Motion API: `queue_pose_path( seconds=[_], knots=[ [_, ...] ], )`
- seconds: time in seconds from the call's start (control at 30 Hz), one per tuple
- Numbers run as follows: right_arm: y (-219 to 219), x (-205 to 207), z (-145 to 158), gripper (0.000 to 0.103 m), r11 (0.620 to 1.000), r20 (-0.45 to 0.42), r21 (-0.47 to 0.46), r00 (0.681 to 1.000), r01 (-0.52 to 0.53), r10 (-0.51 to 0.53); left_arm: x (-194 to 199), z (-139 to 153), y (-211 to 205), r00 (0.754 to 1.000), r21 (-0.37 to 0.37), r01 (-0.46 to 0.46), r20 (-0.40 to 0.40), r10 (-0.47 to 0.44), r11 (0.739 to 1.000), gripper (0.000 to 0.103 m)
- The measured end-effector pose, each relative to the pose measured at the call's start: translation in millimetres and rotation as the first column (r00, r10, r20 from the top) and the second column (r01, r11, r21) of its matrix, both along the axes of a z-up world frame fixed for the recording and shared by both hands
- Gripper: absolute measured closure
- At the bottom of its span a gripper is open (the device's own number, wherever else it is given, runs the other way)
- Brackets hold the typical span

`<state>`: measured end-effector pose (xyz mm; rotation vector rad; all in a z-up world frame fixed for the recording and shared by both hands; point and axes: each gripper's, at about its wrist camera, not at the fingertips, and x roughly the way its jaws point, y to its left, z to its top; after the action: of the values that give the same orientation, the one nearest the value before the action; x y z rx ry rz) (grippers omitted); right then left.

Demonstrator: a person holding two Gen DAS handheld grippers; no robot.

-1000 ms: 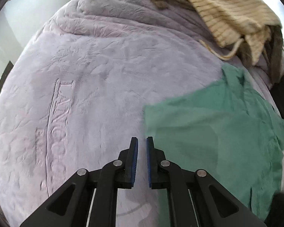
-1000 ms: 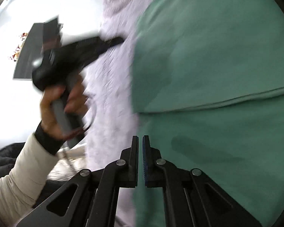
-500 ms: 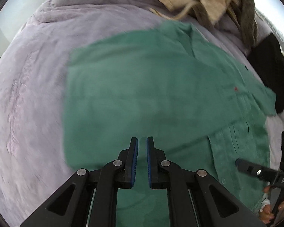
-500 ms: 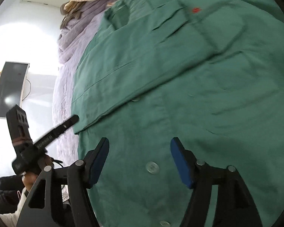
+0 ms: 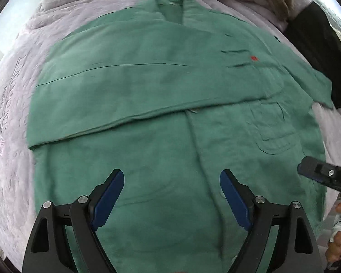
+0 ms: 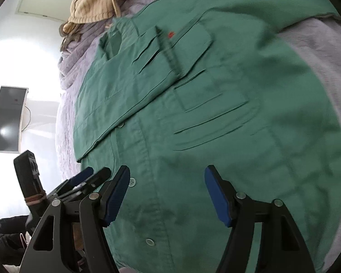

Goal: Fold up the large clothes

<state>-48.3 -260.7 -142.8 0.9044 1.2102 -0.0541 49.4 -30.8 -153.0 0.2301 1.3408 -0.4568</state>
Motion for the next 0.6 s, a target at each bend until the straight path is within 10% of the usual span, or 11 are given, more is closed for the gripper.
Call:
queue_pose_path(
  seconds=[0.3, 0.6],
  knots=[
    [-58, -27, 16, 0.0, 0.994, 0.057, -0.031, 0.993, 0.102, -0.101, -21, -4, -63, 0.999, 0.033, 0.038, 0.007, -0.038, 0.999, 0.001],
    [-117, -50, 14, 0.0, 0.979, 0.058, -0.02, 0.978, 0.202, -0.2, -32, -11, -108, 0.995, 0.076, 0.097, -0.006, -0.097, 0.992, 0.001]
  ],
)
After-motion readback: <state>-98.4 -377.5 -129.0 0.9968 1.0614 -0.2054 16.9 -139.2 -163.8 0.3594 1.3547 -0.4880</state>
